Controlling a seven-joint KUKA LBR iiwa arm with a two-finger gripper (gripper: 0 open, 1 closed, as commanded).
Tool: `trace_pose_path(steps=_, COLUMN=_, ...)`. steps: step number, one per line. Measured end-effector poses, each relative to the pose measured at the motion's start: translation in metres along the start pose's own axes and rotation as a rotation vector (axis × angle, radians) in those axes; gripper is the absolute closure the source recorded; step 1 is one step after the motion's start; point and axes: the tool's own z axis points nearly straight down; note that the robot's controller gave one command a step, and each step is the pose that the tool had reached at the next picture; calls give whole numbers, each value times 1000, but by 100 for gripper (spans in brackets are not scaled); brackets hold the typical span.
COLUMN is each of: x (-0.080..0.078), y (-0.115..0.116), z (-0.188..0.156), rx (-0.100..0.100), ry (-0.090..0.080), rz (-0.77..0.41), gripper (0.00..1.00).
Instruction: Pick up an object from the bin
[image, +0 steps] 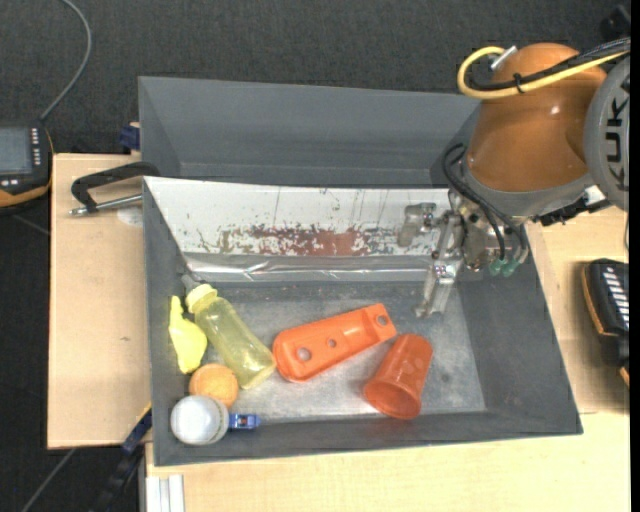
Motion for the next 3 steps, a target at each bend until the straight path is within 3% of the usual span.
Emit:
trace_pose_path(steps=1, x=0, y=0, z=0, rx=0, ry=0, rz=0, gripper=0)
trace_pose_path(steps=2, x=15, y=8, z=35, rx=0, ry=-5, rz=-80, gripper=0)
trace_pose_path(steps=3, x=10, y=26, z=74, rx=-1, ry=-2, rz=-34, gripper=0)
